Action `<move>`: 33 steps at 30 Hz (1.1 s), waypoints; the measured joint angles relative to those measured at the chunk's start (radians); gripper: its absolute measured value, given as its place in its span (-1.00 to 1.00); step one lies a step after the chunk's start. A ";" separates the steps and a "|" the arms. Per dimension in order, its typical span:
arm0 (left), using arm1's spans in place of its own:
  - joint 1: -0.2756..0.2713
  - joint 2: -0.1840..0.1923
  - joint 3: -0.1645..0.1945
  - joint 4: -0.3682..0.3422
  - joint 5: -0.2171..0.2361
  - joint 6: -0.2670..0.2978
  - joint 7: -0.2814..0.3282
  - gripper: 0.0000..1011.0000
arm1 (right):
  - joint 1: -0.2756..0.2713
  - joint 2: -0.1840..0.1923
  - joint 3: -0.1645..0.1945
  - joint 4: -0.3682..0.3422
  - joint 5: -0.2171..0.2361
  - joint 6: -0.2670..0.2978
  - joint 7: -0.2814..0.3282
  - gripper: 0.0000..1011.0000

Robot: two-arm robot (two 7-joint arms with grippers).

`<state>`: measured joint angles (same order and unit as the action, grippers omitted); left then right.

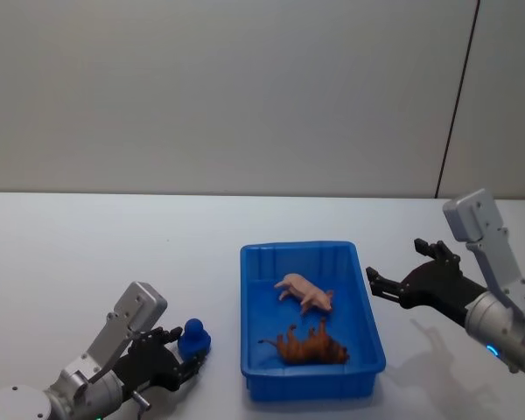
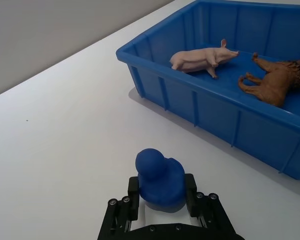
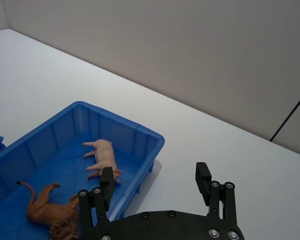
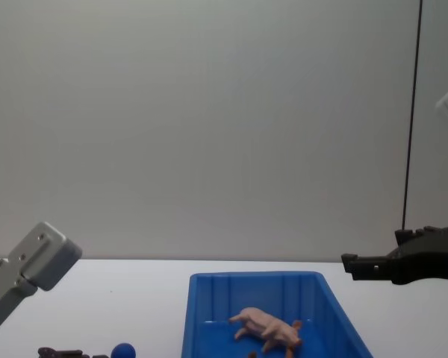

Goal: Pick up the two dolls from the table and place them into the box.

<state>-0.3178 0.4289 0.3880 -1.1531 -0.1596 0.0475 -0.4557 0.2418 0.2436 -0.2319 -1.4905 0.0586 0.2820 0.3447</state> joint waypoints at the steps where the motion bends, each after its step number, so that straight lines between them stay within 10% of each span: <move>1: 0.000 0.000 0.000 0.002 -0.001 0.000 0.000 0.05 | 0.000 0.000 0.000 0.000 0.000 0.000 0.000 0.98; 33: 0.023 0.018 -0.018 -0.151 -0.029 -0.012 0.057 -0.38 | 0.000 0.000 0.000 0.000 0.000 0.000 0.000 0.98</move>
<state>-0.2945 0.4465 0.3700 -1.3037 -0.1891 0.0357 -0.3984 0.2418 0.2436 -0.2319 -1.4905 0.0586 0.2820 0.3448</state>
